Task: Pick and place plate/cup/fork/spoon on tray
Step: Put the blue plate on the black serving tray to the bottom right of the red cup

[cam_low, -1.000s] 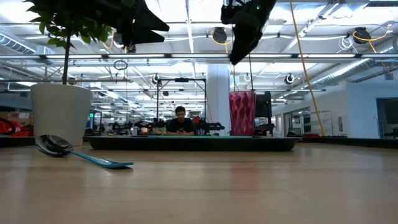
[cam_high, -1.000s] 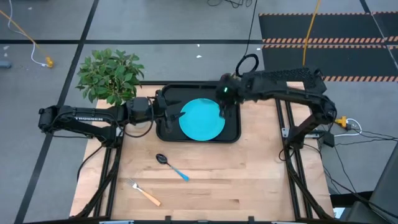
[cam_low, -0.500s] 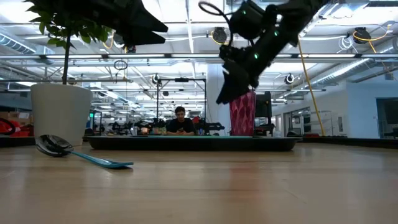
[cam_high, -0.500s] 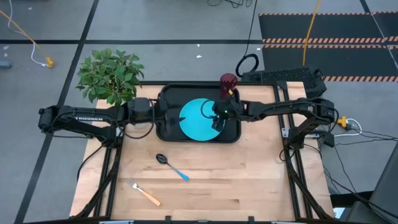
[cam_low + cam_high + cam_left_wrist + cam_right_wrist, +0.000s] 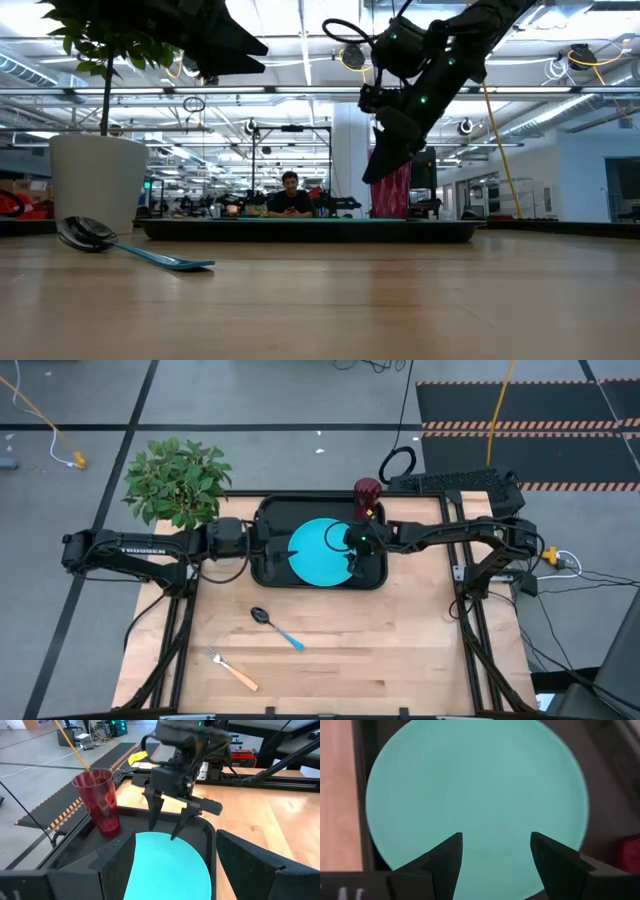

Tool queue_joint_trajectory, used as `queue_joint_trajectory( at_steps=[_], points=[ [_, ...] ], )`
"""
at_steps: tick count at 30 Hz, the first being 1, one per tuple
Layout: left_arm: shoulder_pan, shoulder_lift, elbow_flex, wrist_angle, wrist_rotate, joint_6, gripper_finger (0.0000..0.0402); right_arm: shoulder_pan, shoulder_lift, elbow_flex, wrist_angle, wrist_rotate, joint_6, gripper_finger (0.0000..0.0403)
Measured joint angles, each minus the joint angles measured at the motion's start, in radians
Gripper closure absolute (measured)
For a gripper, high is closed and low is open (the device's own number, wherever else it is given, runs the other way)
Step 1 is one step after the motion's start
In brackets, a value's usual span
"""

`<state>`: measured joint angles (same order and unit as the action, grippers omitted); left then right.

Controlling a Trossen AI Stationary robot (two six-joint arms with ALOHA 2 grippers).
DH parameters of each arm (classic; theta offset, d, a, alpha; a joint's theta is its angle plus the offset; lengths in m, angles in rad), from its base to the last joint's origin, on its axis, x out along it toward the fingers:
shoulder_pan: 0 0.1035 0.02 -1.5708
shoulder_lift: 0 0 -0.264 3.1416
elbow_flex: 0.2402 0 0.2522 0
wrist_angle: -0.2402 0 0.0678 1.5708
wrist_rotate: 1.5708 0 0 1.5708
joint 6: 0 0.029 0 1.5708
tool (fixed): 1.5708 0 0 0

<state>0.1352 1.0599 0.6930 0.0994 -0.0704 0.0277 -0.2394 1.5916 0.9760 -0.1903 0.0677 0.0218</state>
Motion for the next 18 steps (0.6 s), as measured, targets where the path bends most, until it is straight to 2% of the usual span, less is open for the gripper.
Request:
queue_joint_trajectory(
  at_steps=[18],
  points=[
    [-0.001,0.000,0.000,0.005,0.000,0.054,0.0124,-0.025,0.153,0.000,0.072,-0.045,-0.034,0.0177]
  ],
)
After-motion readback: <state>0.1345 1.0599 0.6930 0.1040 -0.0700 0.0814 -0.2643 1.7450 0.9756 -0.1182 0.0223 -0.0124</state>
